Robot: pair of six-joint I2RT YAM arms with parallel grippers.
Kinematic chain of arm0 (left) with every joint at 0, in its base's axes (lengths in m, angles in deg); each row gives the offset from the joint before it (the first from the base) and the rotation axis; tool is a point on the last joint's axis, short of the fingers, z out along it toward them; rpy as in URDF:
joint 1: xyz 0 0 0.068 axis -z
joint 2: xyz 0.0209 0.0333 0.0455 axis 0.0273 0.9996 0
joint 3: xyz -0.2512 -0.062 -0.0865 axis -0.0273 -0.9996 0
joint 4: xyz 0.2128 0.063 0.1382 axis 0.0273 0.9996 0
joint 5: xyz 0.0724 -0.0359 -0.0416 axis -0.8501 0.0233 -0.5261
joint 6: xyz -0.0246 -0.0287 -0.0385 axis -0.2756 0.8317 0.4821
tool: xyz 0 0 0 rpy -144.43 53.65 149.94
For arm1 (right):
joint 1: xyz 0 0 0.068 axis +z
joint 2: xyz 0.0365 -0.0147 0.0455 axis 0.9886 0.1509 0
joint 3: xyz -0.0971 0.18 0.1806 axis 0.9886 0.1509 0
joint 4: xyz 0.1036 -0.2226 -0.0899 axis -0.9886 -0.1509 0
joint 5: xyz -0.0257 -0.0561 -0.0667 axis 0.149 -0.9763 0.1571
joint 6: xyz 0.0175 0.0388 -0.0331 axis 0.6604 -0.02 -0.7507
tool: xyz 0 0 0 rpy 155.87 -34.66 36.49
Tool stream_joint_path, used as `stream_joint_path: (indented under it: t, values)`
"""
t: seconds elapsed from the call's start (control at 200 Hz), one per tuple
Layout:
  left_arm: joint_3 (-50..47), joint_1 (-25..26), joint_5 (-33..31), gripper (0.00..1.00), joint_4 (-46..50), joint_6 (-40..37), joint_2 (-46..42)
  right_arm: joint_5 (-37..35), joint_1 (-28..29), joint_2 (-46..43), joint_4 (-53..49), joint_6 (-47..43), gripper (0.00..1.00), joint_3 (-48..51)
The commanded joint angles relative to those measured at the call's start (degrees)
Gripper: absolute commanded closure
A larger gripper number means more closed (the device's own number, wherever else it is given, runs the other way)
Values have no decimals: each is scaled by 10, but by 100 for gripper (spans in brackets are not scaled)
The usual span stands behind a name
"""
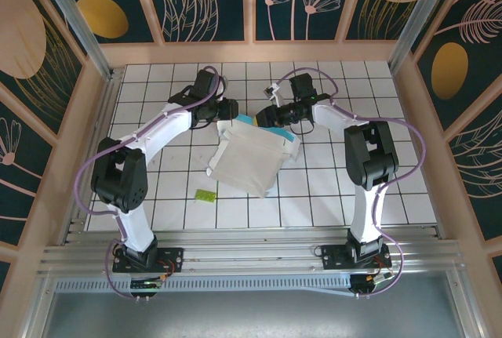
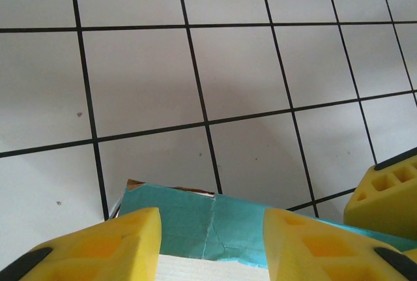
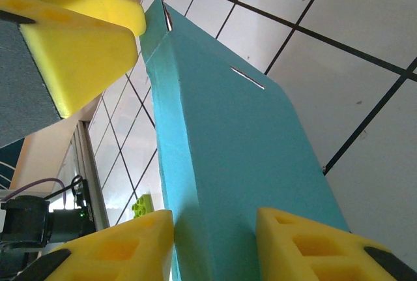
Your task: Fold the paper box
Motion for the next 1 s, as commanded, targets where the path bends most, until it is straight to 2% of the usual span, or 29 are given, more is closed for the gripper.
stream_joint_path:
  t: [0.0, 0.18, 0.39, 0.481, 0.551, 0.801, 0.856, 0.996]
  values:
    - [14, -4, 4, 54, 26, -3, 13, -13, 7, -8, -19, -4, 61, 5]
    - [6, -4, -13, 49, 17, -12, 12, -11, 7, -6, -25, -7, 61, -2]
    - [6, -4, -23, 49, 9, -17, 12, -18, 9, -7, -36, -8, 61, -13]
    - [6, -4, -23, 49, 7, -14, 9, -39, 11, -23, -31, -6, 49, -14]
    - [5, -4, -13, 50, 2, -9, 9, -66, 11, -48, -14, -3, 45, -5]
    - [3, -4, 4, 52, -7, 5, 23, -214, 18, -165, 52, -11, 39, 56]
    - [2, -4, 10, 52, -10, 7, 23, -258, 34, -196, 63, -47, 39, 78]
    - [2, -4, 16, 53, -15, 9, 25, -446, 122, -261, 98, -213, 33, 152]
